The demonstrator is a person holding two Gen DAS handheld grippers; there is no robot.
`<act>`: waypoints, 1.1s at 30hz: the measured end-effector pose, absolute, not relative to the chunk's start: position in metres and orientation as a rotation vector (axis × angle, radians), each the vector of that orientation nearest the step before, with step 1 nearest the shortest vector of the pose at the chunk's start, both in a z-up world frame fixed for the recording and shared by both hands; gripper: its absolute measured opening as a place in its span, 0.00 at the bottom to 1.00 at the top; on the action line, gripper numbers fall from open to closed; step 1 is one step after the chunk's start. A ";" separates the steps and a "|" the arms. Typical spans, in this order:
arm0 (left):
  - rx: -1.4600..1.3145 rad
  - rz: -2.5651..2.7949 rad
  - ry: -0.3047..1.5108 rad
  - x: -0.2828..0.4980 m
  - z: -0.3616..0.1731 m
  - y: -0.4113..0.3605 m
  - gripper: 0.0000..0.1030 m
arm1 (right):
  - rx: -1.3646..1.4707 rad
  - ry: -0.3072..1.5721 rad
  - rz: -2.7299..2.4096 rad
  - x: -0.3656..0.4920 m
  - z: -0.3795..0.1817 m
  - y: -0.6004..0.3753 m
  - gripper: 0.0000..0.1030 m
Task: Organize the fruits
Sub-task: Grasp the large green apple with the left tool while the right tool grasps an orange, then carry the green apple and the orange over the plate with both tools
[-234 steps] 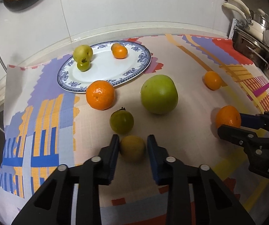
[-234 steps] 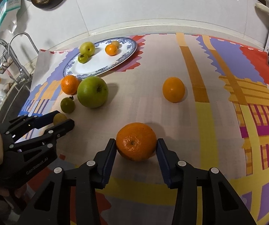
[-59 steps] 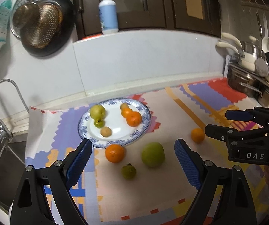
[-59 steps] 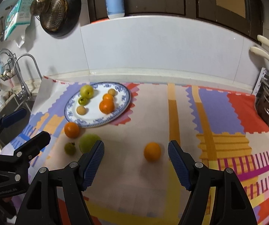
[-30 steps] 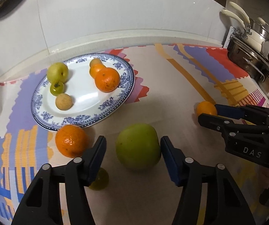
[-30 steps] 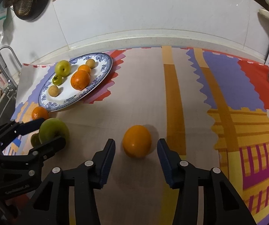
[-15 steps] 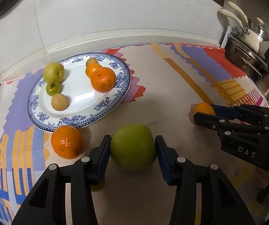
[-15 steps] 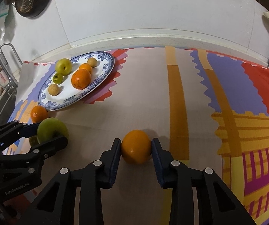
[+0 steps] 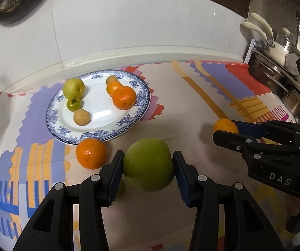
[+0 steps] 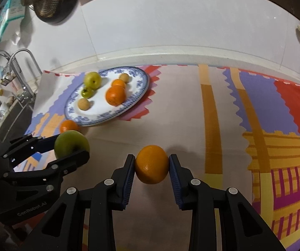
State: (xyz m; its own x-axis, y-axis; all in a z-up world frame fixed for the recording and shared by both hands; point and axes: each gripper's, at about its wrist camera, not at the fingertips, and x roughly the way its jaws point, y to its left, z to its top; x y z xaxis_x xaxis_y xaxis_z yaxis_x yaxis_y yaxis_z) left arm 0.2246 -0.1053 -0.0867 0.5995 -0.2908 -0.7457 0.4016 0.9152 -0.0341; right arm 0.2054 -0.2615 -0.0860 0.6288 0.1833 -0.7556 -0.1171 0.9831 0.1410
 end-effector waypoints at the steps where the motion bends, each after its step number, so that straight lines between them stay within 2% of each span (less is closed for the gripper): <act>1: 0.140 -0.400 0.829 0.222 -0.084 -0.103 0.45 | 0.080 0.869 0.178 0.204 -0.083 -0.260 0.33; 17: 0.141 -0.367 0.699 0.201 -0.040 -0.072 0.45 | 0.073 0.746 0.257 0.189 -0.036 -0.222 0.33; 33: 0.155 -0.338 0.621 0.238 -0.013 -0.050 0.45 | 0.043 0.678 0.306 0.231 -0.010 -0.194 0.33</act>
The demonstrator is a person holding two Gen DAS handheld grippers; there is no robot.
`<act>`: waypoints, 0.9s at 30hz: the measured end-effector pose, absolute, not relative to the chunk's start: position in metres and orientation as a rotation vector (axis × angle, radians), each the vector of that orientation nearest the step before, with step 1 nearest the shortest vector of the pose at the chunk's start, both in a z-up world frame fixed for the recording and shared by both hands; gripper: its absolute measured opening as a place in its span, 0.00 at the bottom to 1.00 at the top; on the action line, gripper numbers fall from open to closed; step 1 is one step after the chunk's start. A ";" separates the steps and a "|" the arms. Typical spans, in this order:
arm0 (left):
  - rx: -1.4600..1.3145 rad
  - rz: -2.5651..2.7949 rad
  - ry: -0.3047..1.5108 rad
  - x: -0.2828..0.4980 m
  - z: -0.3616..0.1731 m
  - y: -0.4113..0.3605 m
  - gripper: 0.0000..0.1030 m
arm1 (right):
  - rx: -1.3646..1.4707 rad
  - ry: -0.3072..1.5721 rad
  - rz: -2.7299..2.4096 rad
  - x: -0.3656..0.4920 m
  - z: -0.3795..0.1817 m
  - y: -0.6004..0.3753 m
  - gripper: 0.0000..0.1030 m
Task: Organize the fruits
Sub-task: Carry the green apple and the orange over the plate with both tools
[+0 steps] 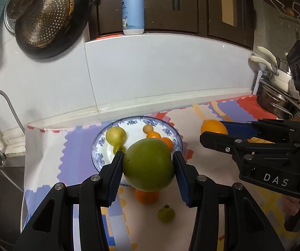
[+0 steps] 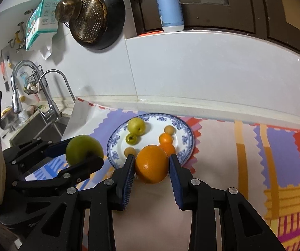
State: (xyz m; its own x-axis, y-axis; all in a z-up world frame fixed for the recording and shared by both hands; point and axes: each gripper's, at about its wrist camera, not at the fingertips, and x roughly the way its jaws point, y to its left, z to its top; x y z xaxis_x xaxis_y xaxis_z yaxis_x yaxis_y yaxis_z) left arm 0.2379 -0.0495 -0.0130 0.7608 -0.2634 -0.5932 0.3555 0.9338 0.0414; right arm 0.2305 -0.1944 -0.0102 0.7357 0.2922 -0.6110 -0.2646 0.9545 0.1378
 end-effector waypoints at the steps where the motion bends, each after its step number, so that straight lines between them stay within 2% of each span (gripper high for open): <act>1: 0.155 -0.337 0.619 0.242 -0.013 -0.049 0.45 | 0.040 0.678 0.307 0.234 -0.010 -0.193 0.33; 11: 0.159 -0.325 0.631 0.285 -0.021 -0.052 0.45 | 0.017 0.694 0.320 0.282 -0.016 -0.190 0.33; 27: 0.175 -0.313 0.709 0.350 -0.064 -0.063 0.45 | 0.013 0.779 0.306 0.357 -0.061 -0.196 0.33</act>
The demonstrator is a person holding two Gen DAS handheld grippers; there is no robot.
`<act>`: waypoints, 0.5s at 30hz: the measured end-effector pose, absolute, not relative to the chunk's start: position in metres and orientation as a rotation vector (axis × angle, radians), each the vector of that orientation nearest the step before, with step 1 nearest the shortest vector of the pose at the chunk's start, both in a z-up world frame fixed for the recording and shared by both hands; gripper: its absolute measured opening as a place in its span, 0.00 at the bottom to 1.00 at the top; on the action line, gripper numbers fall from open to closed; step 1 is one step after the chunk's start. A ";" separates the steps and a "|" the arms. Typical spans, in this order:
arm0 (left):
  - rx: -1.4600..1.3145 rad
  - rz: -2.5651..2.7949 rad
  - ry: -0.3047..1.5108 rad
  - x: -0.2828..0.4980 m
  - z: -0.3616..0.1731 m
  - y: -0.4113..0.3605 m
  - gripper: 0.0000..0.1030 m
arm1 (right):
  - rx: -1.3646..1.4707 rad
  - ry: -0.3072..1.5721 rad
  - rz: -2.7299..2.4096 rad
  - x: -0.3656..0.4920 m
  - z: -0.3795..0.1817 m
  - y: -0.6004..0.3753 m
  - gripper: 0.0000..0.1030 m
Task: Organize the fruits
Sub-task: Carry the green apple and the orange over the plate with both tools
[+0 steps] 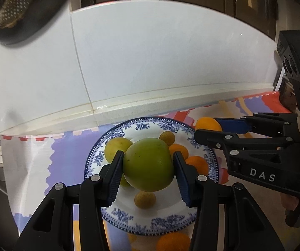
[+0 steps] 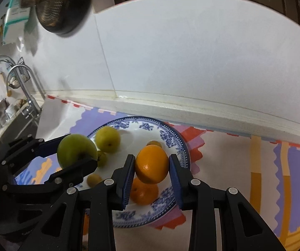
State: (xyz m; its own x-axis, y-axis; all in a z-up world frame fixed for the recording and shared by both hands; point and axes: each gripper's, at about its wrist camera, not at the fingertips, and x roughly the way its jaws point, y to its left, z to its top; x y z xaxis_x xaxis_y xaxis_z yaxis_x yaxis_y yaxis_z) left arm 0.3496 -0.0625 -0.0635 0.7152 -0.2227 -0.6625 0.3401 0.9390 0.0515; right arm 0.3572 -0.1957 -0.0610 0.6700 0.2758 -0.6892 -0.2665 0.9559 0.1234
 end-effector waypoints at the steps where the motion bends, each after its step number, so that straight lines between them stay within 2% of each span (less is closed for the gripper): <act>1: 0.176 -0.314 0.716 0.354 -0.066 -0.063 0.45 | 0.015 0.784 0.304 0.361 -0.064 -0.196 0.33; 15: 0.201 -0.325 0.775 0.380 -0.091 -0.072 0.46 | 0.038 0.844 0.297 0.393 -0.093 -0.201 0.33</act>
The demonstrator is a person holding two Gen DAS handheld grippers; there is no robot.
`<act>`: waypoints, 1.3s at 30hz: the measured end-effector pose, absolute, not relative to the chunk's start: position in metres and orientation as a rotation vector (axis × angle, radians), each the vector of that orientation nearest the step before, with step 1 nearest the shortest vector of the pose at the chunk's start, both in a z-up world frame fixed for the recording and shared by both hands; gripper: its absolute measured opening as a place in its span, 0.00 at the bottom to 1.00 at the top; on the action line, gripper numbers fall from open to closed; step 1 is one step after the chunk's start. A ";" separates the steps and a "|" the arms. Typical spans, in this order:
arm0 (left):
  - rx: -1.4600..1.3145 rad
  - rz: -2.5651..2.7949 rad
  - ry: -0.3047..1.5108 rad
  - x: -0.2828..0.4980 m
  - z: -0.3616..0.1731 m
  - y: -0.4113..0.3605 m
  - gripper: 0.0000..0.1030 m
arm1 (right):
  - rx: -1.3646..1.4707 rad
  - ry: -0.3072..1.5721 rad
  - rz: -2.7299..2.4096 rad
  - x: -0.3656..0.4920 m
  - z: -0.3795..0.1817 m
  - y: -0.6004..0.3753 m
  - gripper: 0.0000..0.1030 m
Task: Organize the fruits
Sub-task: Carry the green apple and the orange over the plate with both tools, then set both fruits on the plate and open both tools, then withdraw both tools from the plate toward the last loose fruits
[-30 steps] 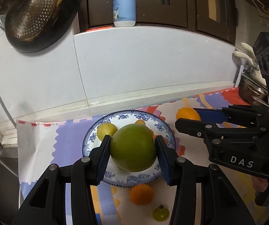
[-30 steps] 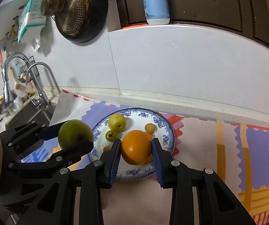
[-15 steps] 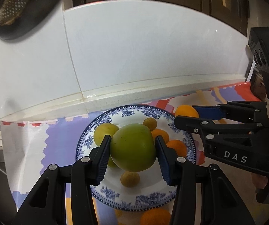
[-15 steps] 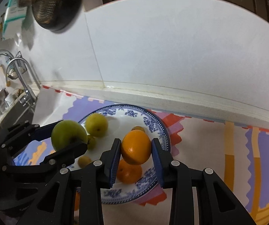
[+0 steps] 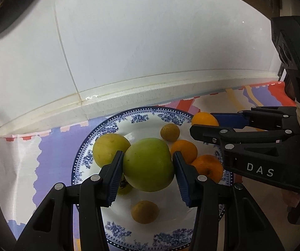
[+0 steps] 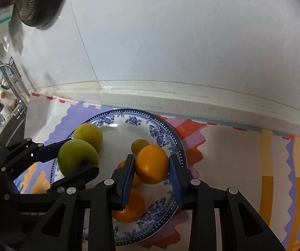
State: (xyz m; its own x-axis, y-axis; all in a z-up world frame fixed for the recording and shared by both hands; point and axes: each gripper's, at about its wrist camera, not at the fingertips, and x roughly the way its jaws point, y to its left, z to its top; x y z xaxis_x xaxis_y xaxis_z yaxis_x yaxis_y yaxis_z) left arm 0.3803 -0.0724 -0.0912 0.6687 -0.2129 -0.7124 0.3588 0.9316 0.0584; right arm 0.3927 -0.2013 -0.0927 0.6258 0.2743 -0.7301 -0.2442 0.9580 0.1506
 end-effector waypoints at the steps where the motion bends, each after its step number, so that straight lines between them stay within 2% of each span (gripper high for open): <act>1: 0.196 -0.324 0.781 0.382 -0.092 -0.073 0.46 | 0.039 0.845 0.298 0.393 -0.093 -0.201 0.33; 4: 0.182 -0.324 0.786 0.383 -0.093 -0.072 0.46 | 0.052 0.849 0.302 0.394 -0.095 -0.202 0.33; 6: 0.187 -0.321 0.757 0.381 -0.089 -0.072 0.49 | 0.066 0.859 0.307 0.395 -0.096 -0.202 0.33; 8: 0.198 -0.307 0.740 0.378 -0.084 -0.071 0.49 | 0.078 0.860 0.305 0.394 -0.095 -0.204 0.38; 13: 0.181 -0.281 0.729 0.370 -0.077 -0.064 0.49 | 0.081 0.846 0.299 0.386 -0.090 -0.205 0.38; 21: 0.160 -0.269 0.667 0.338 -0.054 -0.051 0.59 | 0.045 0.772 0.277 0.355 -0.063 -0.201 0.39; 24: 0.158 -0.263 0.638 0.323 -0.044 -0.048 0.63 | 0.037 0.736 0.273 0.339 -0.050 -0.198 0.44; 28: 0.148 -0.257 0.605 0.302 -0.029 -0.043 0.67 | 0.030 0.703 0.273 0.319 -0.036 -0.195 0.44; 32: 0.143 -0.252 0.580 0.284 -0.019 -0.037 0.71 | 0.023 0.666 0.258 0.298 -0.022 -0.193 0.53; 39: 0.158 -0.234 0.539 0.249 -0.004 -0.030 0.77 | -0.003 0.634 0.244 0.263 -0.007 -0.187 0.55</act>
State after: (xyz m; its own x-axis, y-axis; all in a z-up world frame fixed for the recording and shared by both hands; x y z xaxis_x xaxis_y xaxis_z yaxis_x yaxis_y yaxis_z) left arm 0.2486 -0.0300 -0.0043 0.8325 -0.1785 -0.5244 0.2611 0.9614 0.0872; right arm 0.2627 -0.1875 -0.0069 0.7783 0.2247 -0.5863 -0.2265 0.9714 0.0717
